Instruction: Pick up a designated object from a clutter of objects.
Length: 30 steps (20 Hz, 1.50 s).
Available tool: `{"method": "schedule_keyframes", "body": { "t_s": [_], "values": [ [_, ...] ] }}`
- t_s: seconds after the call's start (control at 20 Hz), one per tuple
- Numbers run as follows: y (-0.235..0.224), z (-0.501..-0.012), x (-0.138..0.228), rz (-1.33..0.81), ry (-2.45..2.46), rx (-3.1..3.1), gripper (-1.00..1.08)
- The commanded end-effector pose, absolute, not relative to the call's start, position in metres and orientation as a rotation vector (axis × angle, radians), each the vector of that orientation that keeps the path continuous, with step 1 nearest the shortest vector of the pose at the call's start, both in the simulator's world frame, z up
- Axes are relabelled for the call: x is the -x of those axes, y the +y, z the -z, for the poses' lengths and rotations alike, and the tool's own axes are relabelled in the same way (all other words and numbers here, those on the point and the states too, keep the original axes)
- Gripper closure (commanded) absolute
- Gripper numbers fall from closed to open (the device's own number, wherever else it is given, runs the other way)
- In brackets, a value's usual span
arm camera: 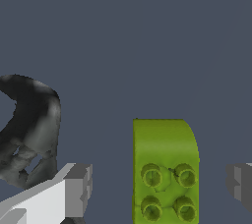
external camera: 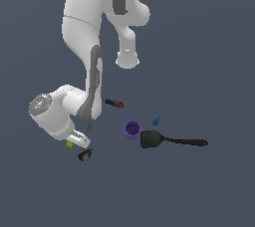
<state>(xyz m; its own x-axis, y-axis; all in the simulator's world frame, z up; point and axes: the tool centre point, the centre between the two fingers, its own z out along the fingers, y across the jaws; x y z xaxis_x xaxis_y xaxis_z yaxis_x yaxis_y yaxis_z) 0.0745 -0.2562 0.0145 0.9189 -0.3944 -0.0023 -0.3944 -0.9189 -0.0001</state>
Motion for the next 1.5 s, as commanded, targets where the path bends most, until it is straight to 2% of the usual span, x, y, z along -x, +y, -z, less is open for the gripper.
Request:
{"method": "schedule_keyframes", "body": {
  "t_s": [0.0, 0.05, 0.1, 0.9, 1.15, 1.45],
  "values": [
    [-0.257, -0.012, -0.076, -0.001, 0.632, 3.077, -0.92],
    [-0.257, -0.012, -0.076, -0.001, 0.632, 3.077, -0.92],
    [-0.257, -0.012, -0.076, -0.001, 0.632, 3.077, 1.08],
    [-0.246, -0.020, -0.077, -0.001, 0.632, 3.077, 1.08],
    [-0.219, -0.038, -0.080, -0.001, 0.632, 3.077, 1.08],
    [-0.165, -0.075, -0.086, -0.001, 0.632, 3.077, 1.08]
  ]
}}
